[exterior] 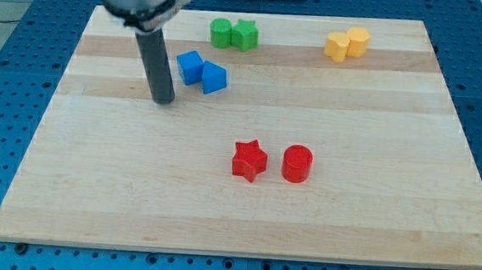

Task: Place the blue triangle left to the red star

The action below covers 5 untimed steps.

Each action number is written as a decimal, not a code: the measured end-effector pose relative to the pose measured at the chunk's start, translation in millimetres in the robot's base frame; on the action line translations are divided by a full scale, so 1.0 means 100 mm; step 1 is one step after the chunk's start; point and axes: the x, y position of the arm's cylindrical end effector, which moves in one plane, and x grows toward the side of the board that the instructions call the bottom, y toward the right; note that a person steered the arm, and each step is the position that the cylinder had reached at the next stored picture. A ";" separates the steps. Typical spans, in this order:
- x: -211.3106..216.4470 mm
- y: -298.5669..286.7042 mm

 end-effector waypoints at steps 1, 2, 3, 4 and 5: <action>-0.36 0.09; -0.61 0.35; -0.62 0.72; -0.37 0.63; -0.10 0.49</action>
